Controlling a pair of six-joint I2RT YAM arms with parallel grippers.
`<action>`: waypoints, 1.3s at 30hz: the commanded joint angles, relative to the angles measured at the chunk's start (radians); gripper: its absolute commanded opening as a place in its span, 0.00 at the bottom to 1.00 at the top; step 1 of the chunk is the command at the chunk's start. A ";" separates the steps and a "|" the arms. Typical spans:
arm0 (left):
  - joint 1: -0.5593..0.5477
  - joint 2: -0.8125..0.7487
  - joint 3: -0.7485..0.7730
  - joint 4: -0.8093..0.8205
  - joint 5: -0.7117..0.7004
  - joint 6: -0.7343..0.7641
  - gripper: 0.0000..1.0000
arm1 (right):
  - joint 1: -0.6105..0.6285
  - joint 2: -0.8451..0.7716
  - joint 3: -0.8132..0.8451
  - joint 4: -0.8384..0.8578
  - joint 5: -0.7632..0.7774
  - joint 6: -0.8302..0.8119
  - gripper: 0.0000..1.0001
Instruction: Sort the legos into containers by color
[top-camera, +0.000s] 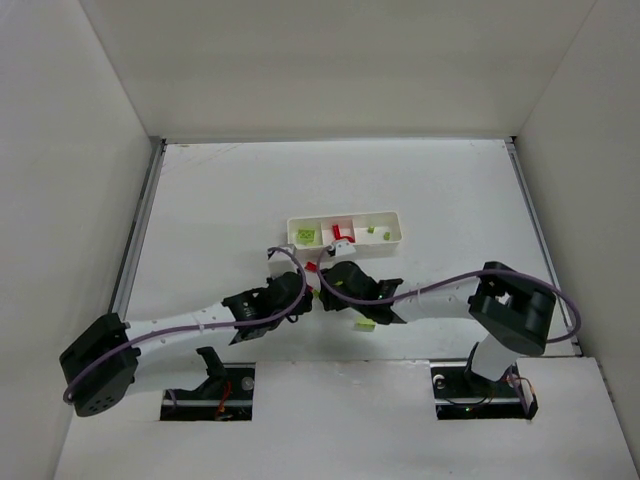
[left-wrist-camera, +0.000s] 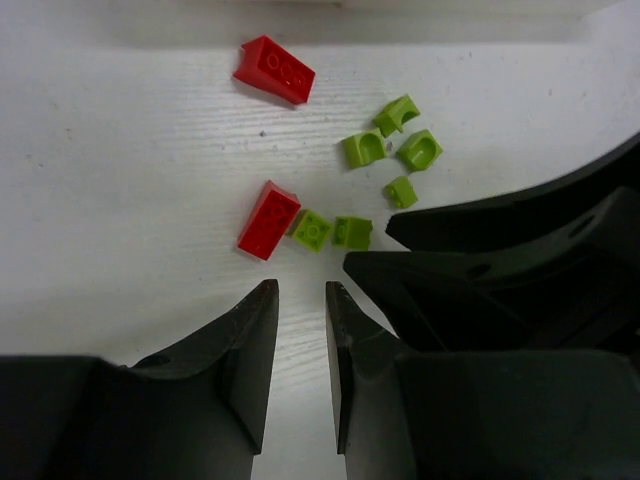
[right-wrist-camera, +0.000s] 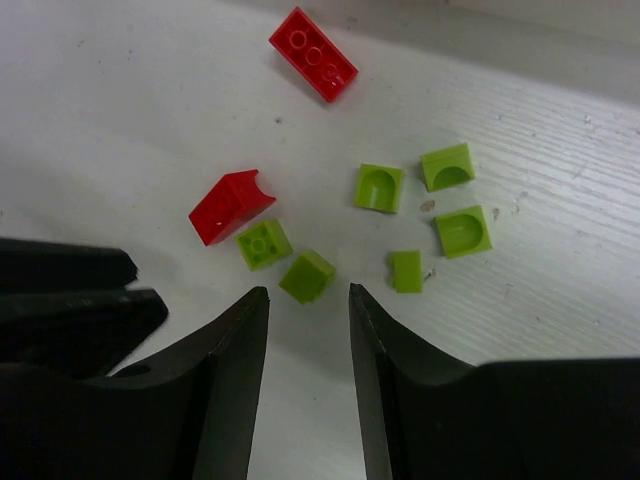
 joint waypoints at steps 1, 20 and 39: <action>-0.027 0.023 -0.020 0.030 -0.007 -0.054 0.22 | 0.010 0.023 0.066 0.016 -0.007 -0.028 0.44; -0.041 0.124 -0.044 0.129 0.015 -0.099 0.24 | 0.013 0.089 0.105 -0.051 0.055 -0.032 0.30; 0.002 0.276 -0.001 0.215 -0.059 -0.079 0.36 | -0.146 -0.349 -0.033 -0.079 0.078 -0.035 0.24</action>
